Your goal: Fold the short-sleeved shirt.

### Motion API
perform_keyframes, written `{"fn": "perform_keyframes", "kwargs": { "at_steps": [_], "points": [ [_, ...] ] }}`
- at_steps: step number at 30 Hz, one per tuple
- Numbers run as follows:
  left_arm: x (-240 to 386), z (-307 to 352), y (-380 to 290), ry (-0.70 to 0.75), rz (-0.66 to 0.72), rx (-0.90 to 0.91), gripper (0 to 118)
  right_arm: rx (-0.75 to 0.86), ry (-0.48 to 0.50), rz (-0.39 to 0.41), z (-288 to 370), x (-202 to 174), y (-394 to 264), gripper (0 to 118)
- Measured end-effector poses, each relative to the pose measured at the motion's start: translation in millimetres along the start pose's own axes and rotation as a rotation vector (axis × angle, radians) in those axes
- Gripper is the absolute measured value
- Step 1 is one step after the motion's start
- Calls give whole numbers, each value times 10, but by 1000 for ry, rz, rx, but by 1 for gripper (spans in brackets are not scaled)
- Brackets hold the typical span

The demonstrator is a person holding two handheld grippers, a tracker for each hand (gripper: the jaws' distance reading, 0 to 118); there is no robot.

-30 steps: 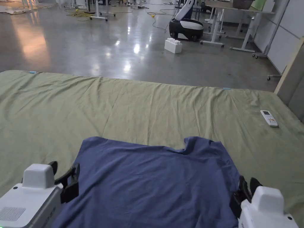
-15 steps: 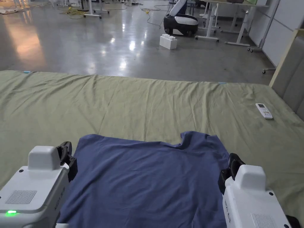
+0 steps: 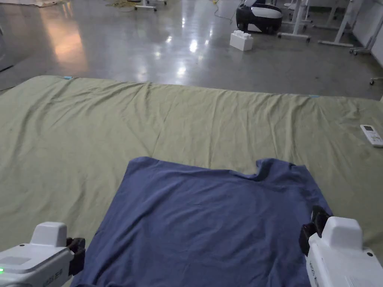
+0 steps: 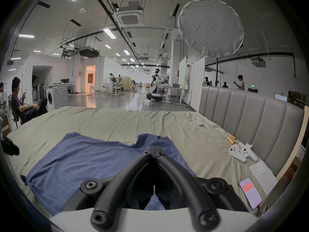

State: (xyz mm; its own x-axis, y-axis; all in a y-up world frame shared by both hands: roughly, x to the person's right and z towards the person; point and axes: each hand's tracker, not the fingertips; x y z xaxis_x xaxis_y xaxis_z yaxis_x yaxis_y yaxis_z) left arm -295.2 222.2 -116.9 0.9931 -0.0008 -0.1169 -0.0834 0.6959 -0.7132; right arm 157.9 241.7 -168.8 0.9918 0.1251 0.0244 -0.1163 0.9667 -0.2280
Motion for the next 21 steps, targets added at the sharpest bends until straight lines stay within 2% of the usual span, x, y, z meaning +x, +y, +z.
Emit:
{"fn": "perform_keyframes", "kwargs": {
  "at_steps": [2, 3, 4, 5, 6, 10, 19, 21],
  "points": [
    [-74, -59, -116, 35, 29, -76, 19, -23, 11, 2, -16, -24, -56, 0],
    [-96, -73, -148, 41, 39, -95, 32, -31, 14, 2, -19, -30, -71, 0],
    [-124, -85, -181, 31, 50, -121, 54, -40, 17, 4, -20, -38, -93, 0],
    [-151, -100, -216, 34, 74, -136, 67, -48, 19, 6, -20, -44, -116, 0],
    [-171, -123, -245, 40, 92, -145, 70, -55, 21, 8, -20, -51, -136, 0],
    [-212, -182, -290, 62, 145, -186, 70, -82, 21, 20, -10, -45, -195, 0],
    [-239, -556, -333, 38, 150, -295, 69, -109, 8, 34, 8, 19, -243, 0],
    [-172, -451, -293, 41, 150, -293, 64, -114, 5, 41, 17, 36, -252, 0]
  ]
}}
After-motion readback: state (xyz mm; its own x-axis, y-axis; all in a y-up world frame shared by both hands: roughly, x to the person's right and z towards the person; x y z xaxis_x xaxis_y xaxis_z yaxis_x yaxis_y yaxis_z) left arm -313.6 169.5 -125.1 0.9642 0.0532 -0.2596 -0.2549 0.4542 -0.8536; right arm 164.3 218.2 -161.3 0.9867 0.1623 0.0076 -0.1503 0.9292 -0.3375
